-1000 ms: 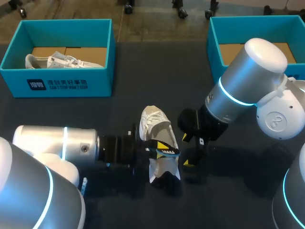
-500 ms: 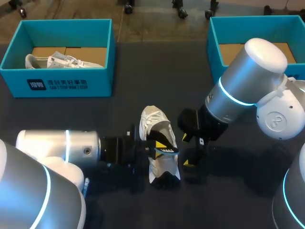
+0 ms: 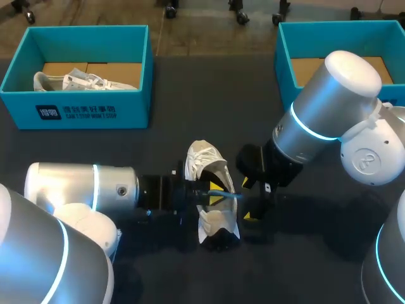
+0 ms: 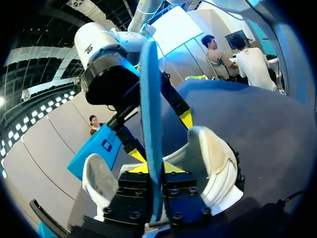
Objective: Take the shoe out of the shoebox, open the shoe tongue, remove and reinsert the insole, then place the shoe into the shoebox
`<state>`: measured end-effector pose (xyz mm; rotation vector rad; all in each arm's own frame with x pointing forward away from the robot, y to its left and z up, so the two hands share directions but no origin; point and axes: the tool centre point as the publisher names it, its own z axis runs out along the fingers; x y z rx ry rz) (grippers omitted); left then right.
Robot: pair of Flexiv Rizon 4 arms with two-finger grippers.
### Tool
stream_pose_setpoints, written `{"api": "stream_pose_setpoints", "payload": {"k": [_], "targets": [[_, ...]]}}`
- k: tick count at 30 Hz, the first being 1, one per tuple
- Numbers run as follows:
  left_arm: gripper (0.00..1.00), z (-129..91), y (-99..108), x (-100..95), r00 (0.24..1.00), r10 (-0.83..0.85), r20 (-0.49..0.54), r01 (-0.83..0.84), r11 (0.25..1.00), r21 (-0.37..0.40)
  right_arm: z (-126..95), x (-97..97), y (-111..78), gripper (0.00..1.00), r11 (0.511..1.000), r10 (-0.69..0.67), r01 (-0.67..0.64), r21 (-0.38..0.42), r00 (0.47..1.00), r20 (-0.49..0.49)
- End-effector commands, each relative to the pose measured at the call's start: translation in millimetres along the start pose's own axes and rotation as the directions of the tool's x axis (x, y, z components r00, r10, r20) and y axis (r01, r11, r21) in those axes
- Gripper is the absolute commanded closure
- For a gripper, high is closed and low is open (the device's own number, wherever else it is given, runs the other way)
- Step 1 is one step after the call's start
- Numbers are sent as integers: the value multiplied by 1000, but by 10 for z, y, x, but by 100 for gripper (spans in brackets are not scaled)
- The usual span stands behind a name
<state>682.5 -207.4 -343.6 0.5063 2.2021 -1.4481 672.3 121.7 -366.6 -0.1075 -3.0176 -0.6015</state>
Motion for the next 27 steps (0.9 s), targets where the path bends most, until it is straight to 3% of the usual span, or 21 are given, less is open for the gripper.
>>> {"api": "stream_pose_setpoints", "payload": {"k": [1, 8, 13, 14, 15, 27], "targets": [[78, -135, -60, 3, 1000, 5, 3, -5, 1000, 8, 21, 4, 4, 0, 1000, -1, 1, 0, 1000, 2], [77, -217, -204, 26, 1000, 25, 10, -25, 999, 40, 21, 4, 4, 0, 1000, -1, 1, 0, 1000, 2], [83, -195, -268, 77, 998, 61, 0, -61, 997, 48, 21, 4, 4, 0, 1000, -1, 1, 0, 1000, 2], [95, -178, -265, 89, 997, 71, -2, -71, 996, 49, 21, 4, 4, 0, 1000, -1, 1, 0, 1000, 2], [100, -162, -262, 105, 996, 86, 2, -86, 995, 52, 21, 4, 4, 0, 1000, -1, 1, 0, 1000, 2], [100, -40, -44, 86, 982, 180, 53, -182, 982, 41, 21, 4, 4, 0, 1000, -1, 1, 0, 1000, 2]]}}
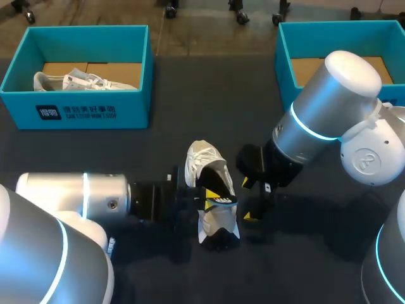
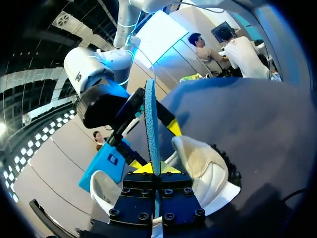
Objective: Take the shoe out of the shoebox, open the shoe tongue, remove and reinsert the insole, then place the shoe into the shoebox
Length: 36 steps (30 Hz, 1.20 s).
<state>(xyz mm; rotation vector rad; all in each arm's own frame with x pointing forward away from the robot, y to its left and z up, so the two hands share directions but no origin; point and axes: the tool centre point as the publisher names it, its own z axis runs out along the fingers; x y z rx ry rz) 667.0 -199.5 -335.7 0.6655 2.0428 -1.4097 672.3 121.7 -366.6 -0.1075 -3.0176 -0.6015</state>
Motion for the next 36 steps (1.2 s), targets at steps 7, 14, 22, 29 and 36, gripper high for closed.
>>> {"api": "stream_pose_setpoints", "payload": {"k": [7, 14, 22, 29, 36], "targets": [[100, 123, 216, -50, 1000, 5, 4, -4, 998, -56, 21, 4, 4, 0, 1000, -1, 1, 0, 1000, 2], [100, 106, 280, -111, 1000, -13, 1, 13, 997, -77, 21, 4, 4, 0, 1000, -1, 1, 0, 1000, 2], [82, -11, 180, -109, 999, -32, -4, 32, 998, -57, 21, 4, 4, 0, 1000, -1, 1, 0, 1000, 2], [82, -99, 36, -149, 1000, -28, 9, 28, 1000, -12, 21, 4, 4, 0, 1000, -1, 1, 0, 1000, 2], [81, -12, -102, -97, 1000, 1, -17, -1, 1000, 9, 21, 4, 4, 0, 1000, -1, 1, 0, 1000, 2]]}}
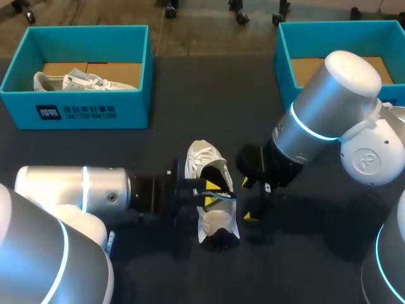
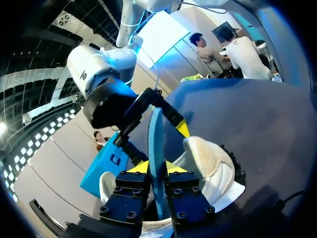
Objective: Take the shoe out of the shoebox, open the shoe tongue, remove and reinsert the insole, then place the shoe into the shoebox
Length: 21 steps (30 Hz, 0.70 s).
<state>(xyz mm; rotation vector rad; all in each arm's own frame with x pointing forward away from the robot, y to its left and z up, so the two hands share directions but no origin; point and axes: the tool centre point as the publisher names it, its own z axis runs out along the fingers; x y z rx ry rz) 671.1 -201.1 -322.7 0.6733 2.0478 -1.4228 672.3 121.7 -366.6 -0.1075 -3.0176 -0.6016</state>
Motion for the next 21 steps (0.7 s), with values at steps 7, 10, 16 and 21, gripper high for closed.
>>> {"api": "stream_pose_setpoints", "payload": {"k": [7, 10, 16, 21], "targets": [[100, 114, -41, 130, 996, 88, -7, -88, 996, -9, 21, 4, 4, 0, 1000, -1, 1, 0, 1000, 1], [100, 142, 26, 136, 994, 105, -5, -105, 994, -17, 21, 4, 4, 0, 1000, -1, 1, 0, 1000, 1], [100, 167, 184, 65, 994, 113, -3, -113, 992, -50, 21, 4, 4, 0, 1000, -1, 1, 0, 1000, 1], [100, 149, 297, 10, 992, 123, -7, -123, 989, -84, 21, 4, 4, 0, 1000, -1, 1, 0, 1000, 1]]}}
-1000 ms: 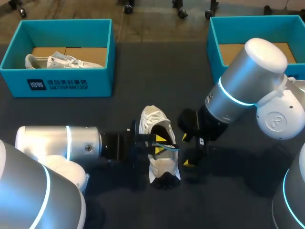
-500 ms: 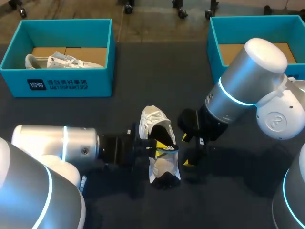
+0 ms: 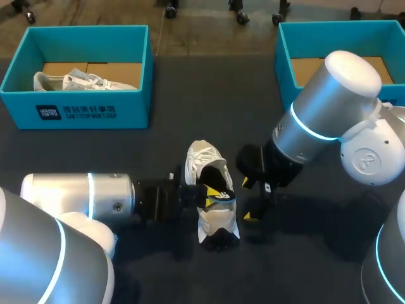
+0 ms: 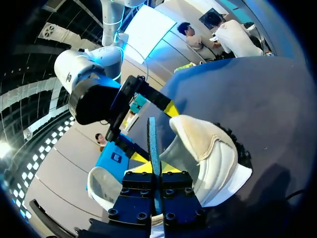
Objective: Take the shoe out of the shoebox, open the shoe tongue, remove and reinsert the insole, then place the shoe into the shoebox
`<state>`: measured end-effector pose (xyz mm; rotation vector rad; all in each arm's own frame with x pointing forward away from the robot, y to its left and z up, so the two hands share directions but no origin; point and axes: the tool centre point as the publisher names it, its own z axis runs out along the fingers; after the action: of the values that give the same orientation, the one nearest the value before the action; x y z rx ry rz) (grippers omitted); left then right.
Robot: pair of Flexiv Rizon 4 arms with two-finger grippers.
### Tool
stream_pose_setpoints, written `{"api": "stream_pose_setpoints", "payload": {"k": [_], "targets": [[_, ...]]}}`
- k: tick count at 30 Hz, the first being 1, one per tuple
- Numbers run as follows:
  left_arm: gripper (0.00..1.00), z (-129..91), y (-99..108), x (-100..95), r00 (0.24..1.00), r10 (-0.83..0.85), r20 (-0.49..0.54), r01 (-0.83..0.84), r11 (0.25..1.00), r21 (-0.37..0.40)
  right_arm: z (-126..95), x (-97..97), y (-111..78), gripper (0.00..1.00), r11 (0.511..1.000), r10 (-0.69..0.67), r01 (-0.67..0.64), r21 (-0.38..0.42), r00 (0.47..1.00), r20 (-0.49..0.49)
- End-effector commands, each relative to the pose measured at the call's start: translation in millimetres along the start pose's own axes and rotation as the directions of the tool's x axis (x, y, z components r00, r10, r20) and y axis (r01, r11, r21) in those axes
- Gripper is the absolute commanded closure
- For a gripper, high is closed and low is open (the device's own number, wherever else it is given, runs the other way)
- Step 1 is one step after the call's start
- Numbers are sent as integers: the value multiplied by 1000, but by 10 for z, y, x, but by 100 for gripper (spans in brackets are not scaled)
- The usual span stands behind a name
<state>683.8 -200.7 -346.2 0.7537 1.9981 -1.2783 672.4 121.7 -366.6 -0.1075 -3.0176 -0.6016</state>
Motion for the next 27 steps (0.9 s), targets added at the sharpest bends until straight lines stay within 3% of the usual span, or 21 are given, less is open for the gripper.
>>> {"api": "stream_pose_setpoints", "payload": {"k": [1, 10, 11, 12, 13, 15, 23, 27], "targets": [[100, 63, 80, -63, 1000, -9, -13, 8, 1000, -22, 20, 4, 4, 0, 1000, -1, 1, 0, 1000, 1], [100, -57, 53, -62, 999, -38, -16, 37, 999, -21, 20, 4, 4, 0, 1000, -1, 1, 0, 1000, 1], [91, -72, 40, -65, 999, -40, -15, 40, 999, -18, 20, 4, 4, 0, 1000, -1, 1, 0, 1000, 1], [91, -88, 27, -75, 999, -45, -14, 45, 999, -13, 20, 4, 4, 0, 1000, -1, 1, 0, 1000, 1], [75, -103, 14, -82, 999, -47, -13, 47, 999, -10, 20, 4, 4, 0, 1000, -1, 1, 0, 1000, 1], [69, -137, -21, -91, 998, -59, -16, 59, 998, 9, 20, 4, 4, 0, 1000, -1, 1, 0, 1000, 1], [67, -196, -251, -108, 999, -39, -25, 41, 997, 67, 20, 4, 4, 0, 1000, -1, 1, 0, 1000, 1], [80, -153, -307, -77, 999, -19, -35, 22, 997, 76, 20, 4, 4, 0, 1000, -1, 1, 0, 1000, 1]]}}
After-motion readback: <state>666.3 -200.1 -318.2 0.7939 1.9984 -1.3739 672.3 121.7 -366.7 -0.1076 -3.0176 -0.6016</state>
